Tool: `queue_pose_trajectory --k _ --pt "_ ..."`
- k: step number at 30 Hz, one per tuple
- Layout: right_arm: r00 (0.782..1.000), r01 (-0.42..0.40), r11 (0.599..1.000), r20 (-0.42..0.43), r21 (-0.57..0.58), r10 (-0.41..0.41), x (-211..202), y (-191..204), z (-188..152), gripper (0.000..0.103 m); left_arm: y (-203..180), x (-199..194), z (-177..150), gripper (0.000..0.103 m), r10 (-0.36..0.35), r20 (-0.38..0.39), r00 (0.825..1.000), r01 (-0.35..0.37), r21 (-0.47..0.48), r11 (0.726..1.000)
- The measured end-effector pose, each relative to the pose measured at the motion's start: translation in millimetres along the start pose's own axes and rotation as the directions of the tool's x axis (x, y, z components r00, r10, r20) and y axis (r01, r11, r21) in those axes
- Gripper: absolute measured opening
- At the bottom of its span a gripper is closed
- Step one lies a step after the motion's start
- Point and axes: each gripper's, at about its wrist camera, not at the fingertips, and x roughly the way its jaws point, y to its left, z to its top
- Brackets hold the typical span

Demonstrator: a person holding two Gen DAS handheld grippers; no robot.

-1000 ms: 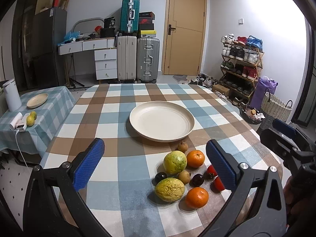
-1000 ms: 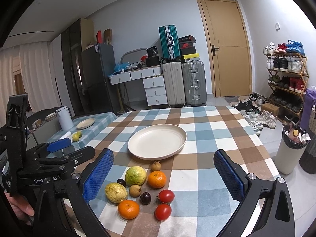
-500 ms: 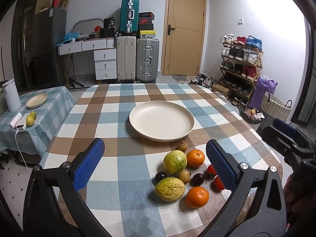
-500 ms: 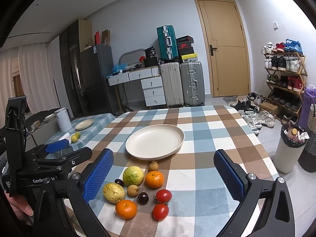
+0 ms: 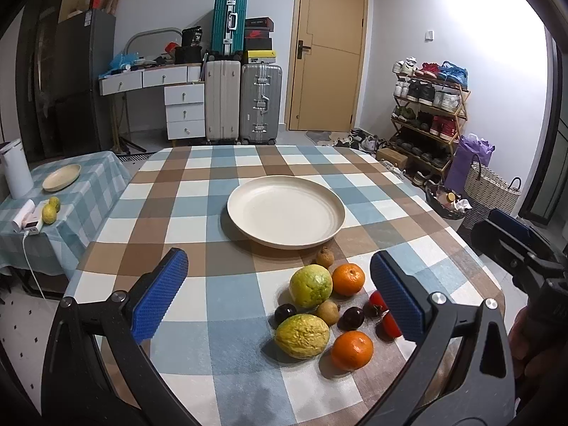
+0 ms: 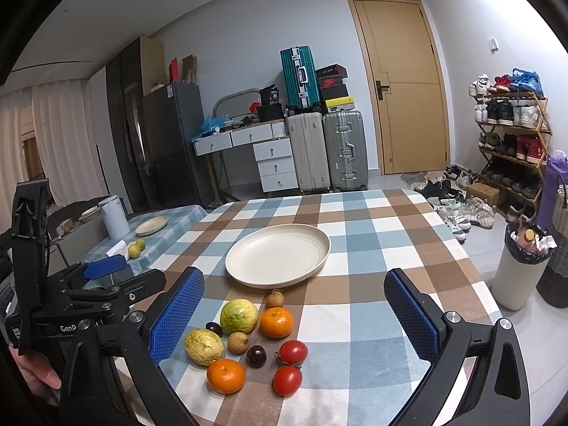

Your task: Organize fruits

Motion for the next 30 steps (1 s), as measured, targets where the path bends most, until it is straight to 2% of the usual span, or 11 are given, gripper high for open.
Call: queue_pose_trajectory --k 9,21,26,30 --pt "1.000 0.009 1.000 0.017 -0.005 -0.009 -1 -4 -1 0.103 10 24 -11 0.103 -0.049 -0.095 0.994 0.043 -0.056 0.998" --pt "1.000 0.011 1.000 -0.013 -0.006 -0.011 4 -4 -10 0.103 18 56 -39 0.101 -0.136 -0.201 0.970 0.113 -0.120 0.986" --pt "1.000 0.008 1.000 -0.020 0.003 -0.008 3 -7 -11 0.103 24 70 -49 0.094 -0.184 -0.250 0.950 0.145 -0.169 0.975" --pt "0.999 0.008 1.000 -0.034 0.005 -0.008 7 -8 -13 0.103 27 82 -57 0.084 -0.226 -0.281 0.933 0.173 -0.204 0.964"
